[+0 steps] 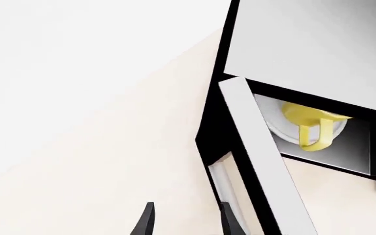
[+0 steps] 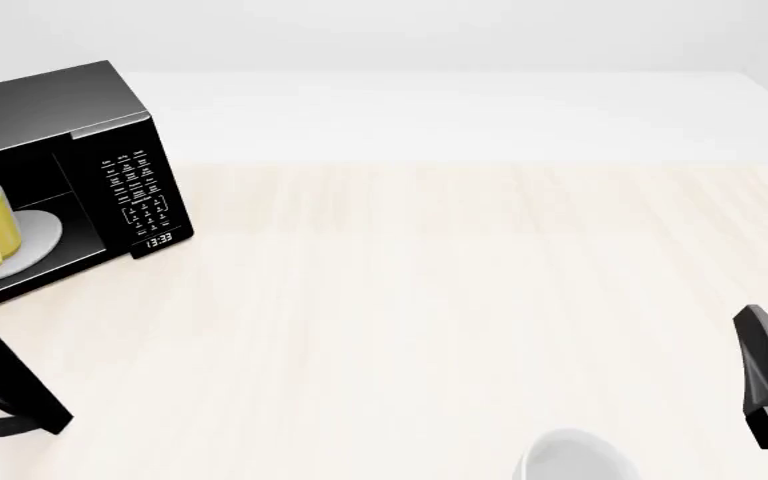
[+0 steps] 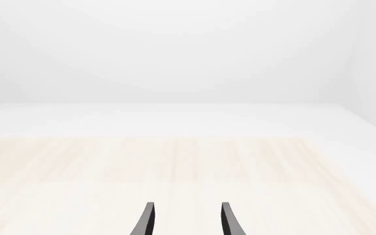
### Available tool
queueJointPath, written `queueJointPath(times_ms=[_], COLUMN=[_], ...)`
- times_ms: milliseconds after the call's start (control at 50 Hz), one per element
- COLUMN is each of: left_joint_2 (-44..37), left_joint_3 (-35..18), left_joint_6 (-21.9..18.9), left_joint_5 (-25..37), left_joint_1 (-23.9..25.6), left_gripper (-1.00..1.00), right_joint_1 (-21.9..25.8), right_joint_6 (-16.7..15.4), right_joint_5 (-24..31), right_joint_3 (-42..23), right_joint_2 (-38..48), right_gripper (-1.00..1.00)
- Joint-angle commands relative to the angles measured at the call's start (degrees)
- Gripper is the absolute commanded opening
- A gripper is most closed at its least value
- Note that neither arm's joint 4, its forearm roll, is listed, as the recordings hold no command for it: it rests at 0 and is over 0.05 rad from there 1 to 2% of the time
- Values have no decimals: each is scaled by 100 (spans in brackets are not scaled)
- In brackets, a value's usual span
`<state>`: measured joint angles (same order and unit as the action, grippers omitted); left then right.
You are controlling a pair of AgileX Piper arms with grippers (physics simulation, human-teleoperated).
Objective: Put the yellow and white mug in the microwave and close it.
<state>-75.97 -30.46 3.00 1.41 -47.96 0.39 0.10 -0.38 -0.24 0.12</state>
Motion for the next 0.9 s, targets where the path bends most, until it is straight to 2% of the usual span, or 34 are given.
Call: queueJointPath(times_ms=[20,520,900], left_joint_2=[-117,-376,-435], left_joint_3=[-53,-250,-403], left_joint_6=[137,414,459], left_joint_5=[-3,-69,-142], left_joint_1=[308,831,1015], left_gripper=[100,100,100], right_joint_1=[-1,0,0], right_joint_6=[-1,0,0], right_joint_5=[-1,1,0], right_joint_3=[0,0,0], right_joint_2=[0,0,0], right_gripper=[100,100,100])
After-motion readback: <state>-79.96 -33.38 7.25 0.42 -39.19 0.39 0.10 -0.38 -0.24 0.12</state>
